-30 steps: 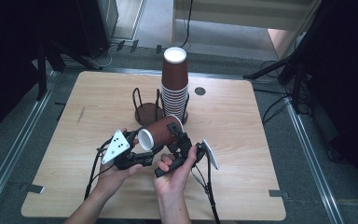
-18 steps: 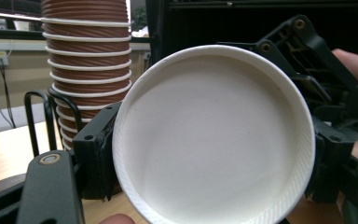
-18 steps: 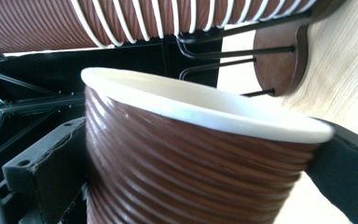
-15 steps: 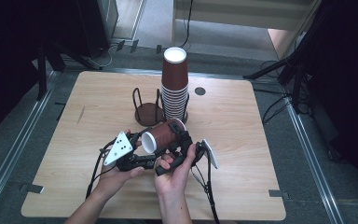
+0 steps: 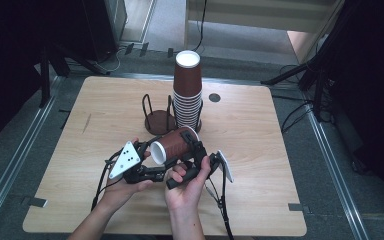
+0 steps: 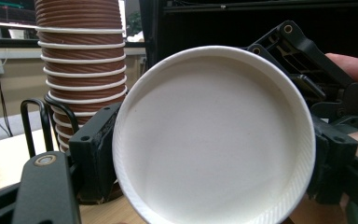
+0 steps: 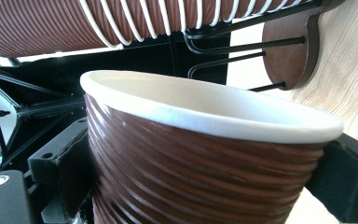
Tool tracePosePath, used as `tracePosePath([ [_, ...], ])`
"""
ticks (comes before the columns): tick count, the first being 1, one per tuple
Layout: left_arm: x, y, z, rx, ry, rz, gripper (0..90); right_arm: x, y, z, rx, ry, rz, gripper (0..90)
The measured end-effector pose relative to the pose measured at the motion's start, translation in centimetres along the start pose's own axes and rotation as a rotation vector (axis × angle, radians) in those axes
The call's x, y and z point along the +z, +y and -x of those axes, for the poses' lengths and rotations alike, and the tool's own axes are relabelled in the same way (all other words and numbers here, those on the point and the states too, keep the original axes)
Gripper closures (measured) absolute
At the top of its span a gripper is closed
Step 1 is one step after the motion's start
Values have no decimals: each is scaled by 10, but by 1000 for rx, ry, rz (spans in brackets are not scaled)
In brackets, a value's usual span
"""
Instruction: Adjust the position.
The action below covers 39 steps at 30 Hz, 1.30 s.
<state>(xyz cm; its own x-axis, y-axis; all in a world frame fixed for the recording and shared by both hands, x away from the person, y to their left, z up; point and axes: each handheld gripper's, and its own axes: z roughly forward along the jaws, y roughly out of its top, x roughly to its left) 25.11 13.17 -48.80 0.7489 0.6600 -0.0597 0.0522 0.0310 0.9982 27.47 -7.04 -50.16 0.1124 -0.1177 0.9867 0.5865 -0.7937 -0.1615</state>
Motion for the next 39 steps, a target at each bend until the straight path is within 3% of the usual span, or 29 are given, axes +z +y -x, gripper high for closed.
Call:
tracePosePath([
  [5, -6, 4, -2, -40, -12, -7, 194, -1, 0, 0, -23, 17, 1, 84],
  [10, -9, 6, -4, -62, -11, -13, 92, -4, 1, -3, -43, 45, 7, 85],
  [14, -10, 6, -5, -79, -38, -12, 8, -5, 3, -4, -56, 60, 28, 85],
  [17, -10, 6, -4, -80, -14, -34, 0, -6, 5, -5, -82, 59, 38, 85],
  [23, -11, 6, -6, -92, -2, -57, 0, -7, 7, -7, -144, 50, 58, 87],
  [32, -14, 6, -9, -118, -6, -60, 0, -10, 10, -14, -277, 37, 110, 87],
  [39, -15, 3, -9, -130, -8, -71, 0, -11, 15, -18, -357, 21, 118, 87],
])
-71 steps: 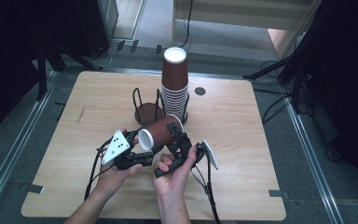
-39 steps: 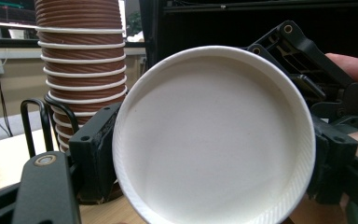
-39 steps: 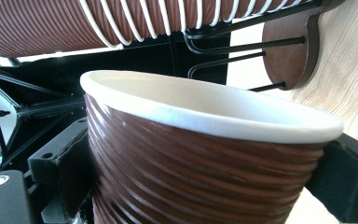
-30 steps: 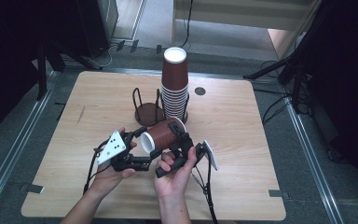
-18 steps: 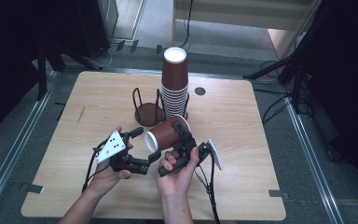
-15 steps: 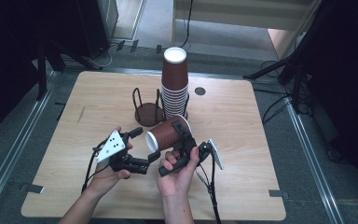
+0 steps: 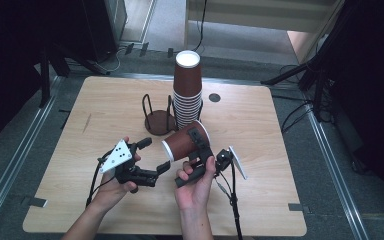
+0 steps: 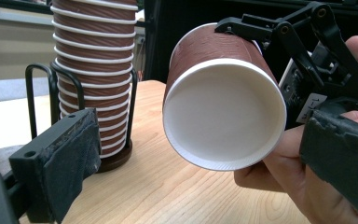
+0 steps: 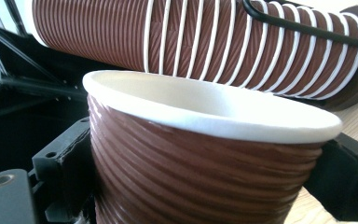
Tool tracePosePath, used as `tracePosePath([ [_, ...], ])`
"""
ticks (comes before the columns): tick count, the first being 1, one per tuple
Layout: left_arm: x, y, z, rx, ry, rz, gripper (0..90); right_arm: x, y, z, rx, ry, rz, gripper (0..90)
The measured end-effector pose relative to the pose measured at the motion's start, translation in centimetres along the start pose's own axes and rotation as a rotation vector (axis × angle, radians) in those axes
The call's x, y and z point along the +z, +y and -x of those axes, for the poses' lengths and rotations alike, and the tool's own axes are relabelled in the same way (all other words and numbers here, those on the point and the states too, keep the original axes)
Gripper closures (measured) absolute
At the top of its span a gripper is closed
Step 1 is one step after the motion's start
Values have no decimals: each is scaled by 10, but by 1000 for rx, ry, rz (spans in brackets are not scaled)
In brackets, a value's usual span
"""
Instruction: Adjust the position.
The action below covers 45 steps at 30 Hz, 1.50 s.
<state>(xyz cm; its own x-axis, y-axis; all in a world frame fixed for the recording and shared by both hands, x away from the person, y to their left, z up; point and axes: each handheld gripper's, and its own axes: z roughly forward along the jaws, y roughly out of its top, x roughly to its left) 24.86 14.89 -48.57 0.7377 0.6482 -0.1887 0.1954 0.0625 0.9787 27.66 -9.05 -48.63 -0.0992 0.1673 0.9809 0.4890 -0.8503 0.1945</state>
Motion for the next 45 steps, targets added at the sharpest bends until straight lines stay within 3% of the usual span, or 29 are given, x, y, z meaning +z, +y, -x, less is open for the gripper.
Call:
tracePosePath([
  [8, -4, -1, -5, -11, 12, -4, 0, 0, 4, 1, -95, -38, 1, 87],
  [15, -9, -1, -10, -12, 29, -7, 0, 1, 5, 3, -208, -45, -1, 90],
  [19, -13, -1, -15, -23, 44, -2, 0, 1, 7, 2, -267, -73, 1, 91],
  [23, -18, -2, -21, -21, 65, -5, 0, 1, 7, 0, -369, -110, 10, 91],
  [25, -19, -2, -24, -26, 73, -2, 0, 0, 6, -2, -441, -142, 27, 91],
  [29, -24, -4, -30, -30, 94, -6, 0, -2, 3, -6, -560, -135, 67, 92],
  [31, -26, -5, -33, -37, 105, -5, 0, -3, 2, -8, -656, -147, 100, 92],
  [34, -28, -7, -37, -41, 115, -8, 0, -3, 1, -9, -750, -165, 134, 92],
  [39, -31, -8, -40, -46, 125, -9, 0, -2, -4, -10, -953, -206, 187, 92],
  [45, -35, -7, -44, -54, 139, 0, 0, 0, -10, -12, -1119, -217, 212, 91],
])
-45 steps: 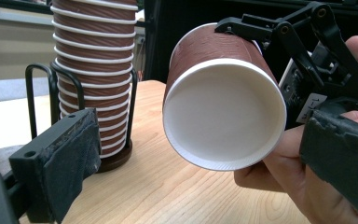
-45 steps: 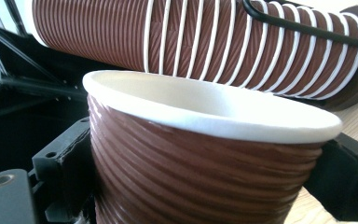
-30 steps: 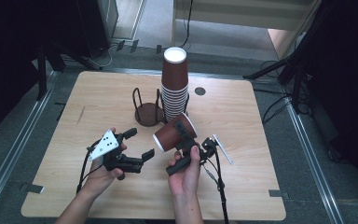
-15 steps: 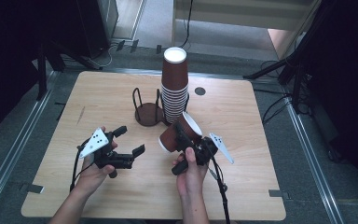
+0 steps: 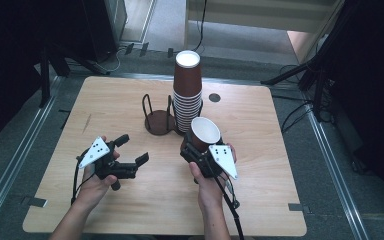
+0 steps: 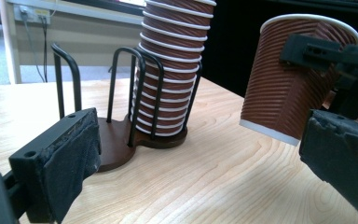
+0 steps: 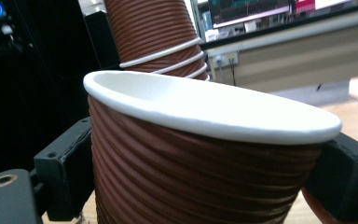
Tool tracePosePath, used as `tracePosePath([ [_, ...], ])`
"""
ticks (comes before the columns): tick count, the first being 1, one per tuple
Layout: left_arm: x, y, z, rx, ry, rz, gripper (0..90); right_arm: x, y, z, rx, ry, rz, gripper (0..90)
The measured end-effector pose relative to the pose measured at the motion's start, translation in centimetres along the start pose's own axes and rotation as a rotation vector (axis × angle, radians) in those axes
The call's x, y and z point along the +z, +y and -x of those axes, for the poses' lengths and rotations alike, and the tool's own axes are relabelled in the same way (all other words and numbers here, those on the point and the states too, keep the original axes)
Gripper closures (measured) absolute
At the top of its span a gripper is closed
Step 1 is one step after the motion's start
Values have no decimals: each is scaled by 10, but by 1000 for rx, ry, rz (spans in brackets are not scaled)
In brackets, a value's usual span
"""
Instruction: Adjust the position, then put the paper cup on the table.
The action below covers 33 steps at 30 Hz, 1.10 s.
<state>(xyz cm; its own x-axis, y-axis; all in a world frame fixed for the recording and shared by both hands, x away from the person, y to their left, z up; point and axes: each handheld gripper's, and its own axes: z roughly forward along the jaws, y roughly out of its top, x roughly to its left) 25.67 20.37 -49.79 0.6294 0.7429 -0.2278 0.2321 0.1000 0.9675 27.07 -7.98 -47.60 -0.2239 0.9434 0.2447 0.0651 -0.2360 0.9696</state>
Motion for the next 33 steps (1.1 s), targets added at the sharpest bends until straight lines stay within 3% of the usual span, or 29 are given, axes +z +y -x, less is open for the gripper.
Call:
tracePosePath([
  [4, -3, 1, -3, -10, 6, 5, 0, 0, 0, -1, -68, -11, 5, 90],
  [11, -9, 2, -13, -40, 32, 9, 0, 5, 3, 6, -140, -41, 31, 90],
  [21, -19, 0, -28, -52, 98, 6, 0, 9, 9, 23, -158, -70, 26, 88],
  [28, -26, -7, -42, -62, 174, -23, 0, 12, 13, 34, -152, -87, 34, 87],
  [33, -33, -7, -49, -69, 205, -23, 0, 16, 13, 42, -166, -79, 36, 89],
])
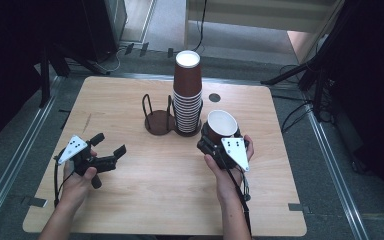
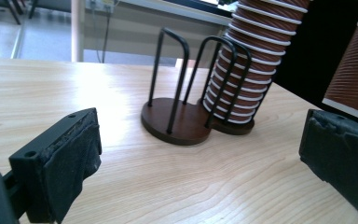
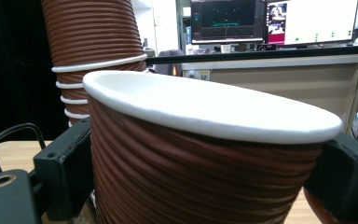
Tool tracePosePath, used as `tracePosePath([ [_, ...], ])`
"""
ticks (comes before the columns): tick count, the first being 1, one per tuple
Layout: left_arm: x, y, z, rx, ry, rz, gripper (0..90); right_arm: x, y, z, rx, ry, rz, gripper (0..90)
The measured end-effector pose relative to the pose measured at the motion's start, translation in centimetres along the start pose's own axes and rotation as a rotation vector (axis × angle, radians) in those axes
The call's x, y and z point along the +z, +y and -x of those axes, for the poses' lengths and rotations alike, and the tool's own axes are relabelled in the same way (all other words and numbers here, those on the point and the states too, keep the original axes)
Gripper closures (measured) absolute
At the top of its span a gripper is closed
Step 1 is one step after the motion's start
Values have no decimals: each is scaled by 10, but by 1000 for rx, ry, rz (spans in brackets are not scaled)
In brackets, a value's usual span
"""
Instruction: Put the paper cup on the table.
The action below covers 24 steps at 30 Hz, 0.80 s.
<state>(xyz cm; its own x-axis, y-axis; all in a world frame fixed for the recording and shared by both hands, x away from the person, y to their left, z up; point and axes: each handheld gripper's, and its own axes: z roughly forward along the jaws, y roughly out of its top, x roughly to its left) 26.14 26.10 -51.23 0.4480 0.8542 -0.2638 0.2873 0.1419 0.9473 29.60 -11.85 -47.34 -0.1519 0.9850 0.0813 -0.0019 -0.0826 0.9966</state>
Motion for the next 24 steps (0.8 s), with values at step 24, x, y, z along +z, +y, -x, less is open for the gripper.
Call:
tracePosePath([
  [24, -59, -28, -49, -75, 277, -54, 0, 35, -6, 40, -74, -52, 40, 88],
])
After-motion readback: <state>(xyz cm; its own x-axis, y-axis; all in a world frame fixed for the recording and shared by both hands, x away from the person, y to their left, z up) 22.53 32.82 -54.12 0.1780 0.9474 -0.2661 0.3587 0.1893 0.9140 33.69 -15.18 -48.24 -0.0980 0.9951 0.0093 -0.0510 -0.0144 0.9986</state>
